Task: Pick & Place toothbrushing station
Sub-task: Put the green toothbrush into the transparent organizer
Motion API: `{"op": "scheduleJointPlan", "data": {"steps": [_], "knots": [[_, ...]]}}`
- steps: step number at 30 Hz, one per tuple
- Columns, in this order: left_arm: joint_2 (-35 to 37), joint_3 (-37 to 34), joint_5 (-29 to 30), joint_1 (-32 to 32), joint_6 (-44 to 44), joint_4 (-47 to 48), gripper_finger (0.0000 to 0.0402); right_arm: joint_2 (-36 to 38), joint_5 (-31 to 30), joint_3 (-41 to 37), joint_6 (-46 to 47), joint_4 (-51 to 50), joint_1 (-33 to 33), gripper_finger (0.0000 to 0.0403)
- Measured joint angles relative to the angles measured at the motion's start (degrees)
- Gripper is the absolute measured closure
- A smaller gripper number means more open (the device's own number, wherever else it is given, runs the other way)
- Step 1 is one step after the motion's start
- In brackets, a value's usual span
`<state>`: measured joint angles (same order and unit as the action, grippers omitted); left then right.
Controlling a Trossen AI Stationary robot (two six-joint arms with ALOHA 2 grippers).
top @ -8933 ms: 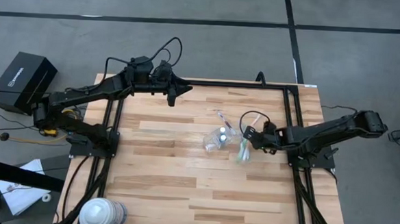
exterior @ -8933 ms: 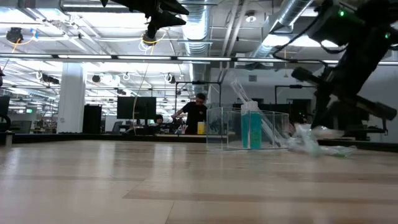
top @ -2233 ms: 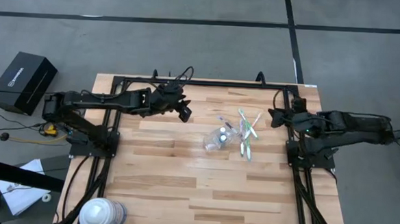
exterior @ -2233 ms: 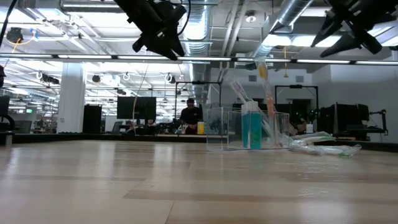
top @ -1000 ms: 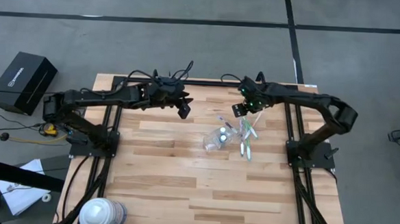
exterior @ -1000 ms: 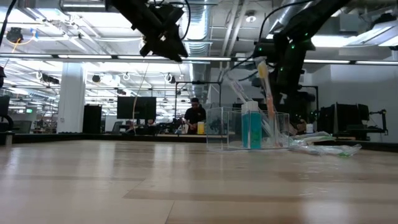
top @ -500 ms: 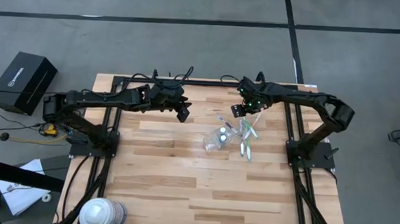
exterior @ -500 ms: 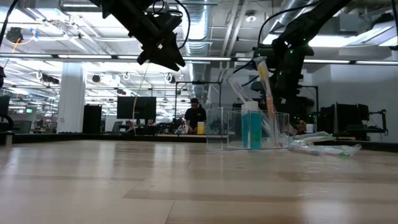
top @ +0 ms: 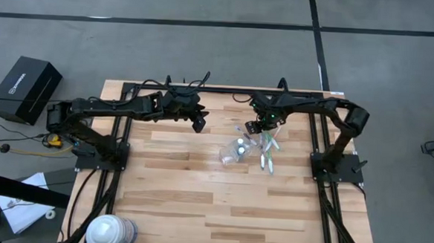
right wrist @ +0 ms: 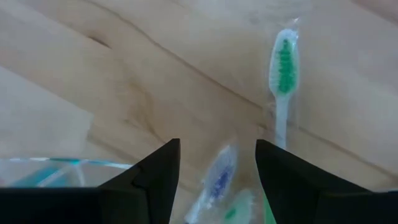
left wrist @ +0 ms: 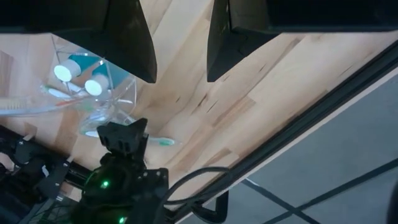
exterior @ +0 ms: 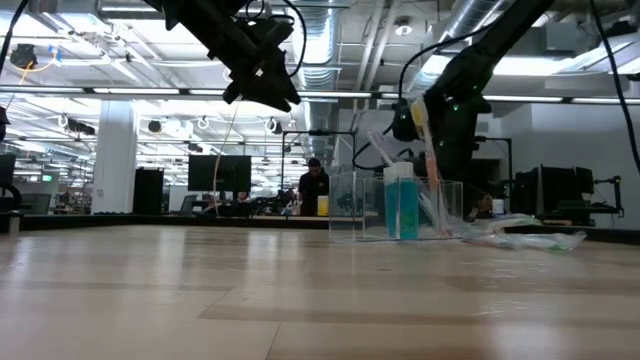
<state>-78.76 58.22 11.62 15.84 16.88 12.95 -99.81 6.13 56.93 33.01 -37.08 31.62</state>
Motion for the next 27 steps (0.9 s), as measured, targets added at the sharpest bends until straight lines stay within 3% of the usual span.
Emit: {"op": "scheduleJointPlan", "data": {"steps": [14, 27], "knots": [[0.0, 0.0, 0.0, 0.5, -0.1, -0.9, 0.0266, 10.0, -0.1, 0.0, 0.4, -1.3, 4.3, 0.0208], [0.0, 0.1, -1.2, 1.9, -0.1, -1.1, 0.0266, -1.6, 0.4, 0.1, -1.5, -2.1, 3.6, 0.021]]}}
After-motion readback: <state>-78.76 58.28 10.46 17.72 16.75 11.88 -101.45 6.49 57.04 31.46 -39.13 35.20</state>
